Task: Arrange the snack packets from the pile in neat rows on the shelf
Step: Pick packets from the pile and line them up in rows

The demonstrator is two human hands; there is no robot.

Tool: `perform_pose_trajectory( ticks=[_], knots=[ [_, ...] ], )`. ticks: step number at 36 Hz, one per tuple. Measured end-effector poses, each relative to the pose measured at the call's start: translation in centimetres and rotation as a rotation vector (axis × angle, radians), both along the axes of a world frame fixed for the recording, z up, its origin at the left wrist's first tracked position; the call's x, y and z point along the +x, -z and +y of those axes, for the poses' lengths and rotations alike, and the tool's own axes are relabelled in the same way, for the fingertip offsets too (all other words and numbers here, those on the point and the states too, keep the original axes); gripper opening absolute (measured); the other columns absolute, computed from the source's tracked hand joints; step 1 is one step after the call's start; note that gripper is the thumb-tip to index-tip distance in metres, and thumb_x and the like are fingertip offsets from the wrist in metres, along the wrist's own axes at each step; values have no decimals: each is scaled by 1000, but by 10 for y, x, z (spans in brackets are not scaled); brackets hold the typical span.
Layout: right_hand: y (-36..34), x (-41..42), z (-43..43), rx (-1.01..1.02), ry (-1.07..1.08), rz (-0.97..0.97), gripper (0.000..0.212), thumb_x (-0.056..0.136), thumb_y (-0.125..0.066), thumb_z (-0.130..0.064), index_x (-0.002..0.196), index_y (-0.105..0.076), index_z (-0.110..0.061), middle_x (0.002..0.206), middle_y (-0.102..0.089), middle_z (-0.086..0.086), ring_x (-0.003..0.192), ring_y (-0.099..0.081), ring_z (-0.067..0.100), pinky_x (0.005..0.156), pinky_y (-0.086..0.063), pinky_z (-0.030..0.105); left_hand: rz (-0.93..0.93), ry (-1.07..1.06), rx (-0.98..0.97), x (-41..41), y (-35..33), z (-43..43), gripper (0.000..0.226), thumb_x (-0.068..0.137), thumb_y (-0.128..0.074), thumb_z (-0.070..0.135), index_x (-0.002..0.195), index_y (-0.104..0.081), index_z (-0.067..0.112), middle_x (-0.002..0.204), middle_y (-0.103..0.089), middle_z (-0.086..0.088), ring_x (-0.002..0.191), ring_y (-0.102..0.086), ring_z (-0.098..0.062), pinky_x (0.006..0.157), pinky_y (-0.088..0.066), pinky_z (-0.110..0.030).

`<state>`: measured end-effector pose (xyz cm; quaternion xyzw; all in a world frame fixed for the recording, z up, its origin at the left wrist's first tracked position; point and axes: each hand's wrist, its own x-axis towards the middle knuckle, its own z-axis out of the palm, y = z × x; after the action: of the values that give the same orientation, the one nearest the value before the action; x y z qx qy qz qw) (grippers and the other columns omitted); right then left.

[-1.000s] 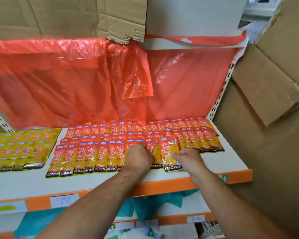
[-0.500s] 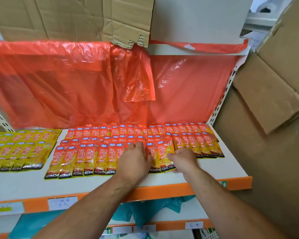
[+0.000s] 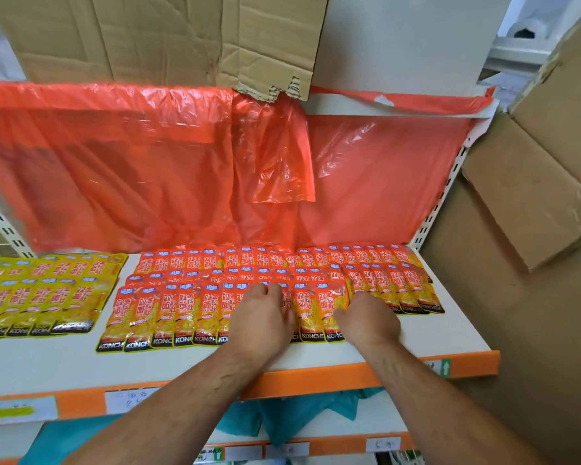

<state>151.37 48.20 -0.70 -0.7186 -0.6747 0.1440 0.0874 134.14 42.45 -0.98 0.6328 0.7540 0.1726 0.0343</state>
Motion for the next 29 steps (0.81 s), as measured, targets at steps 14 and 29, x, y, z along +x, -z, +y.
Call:
perform_pose_trajectory(
  ticks=[14,29],
  knots=[
    [1,-20,-18,232,-319,52,48,93,-53,-45,134,-57,-21,131,-58,-2,124,-46,22,103,-40,34,103,15,34,-17,2,-13,59,87,-44,55,142,-41,33,147,-44,7,134,-35,-20,108,-32,-41],
    [-3,-116,-66,192,-649,59,61,92,-51,-53,149,-38,-33,158,-30,-7,146,-20,21,117,-21,41,120,-259,64,-100,2,-97,66,80,-38,58,137,-54,29,139,-56,0,128,-48,-26,107,-38,-45]
  ],
)
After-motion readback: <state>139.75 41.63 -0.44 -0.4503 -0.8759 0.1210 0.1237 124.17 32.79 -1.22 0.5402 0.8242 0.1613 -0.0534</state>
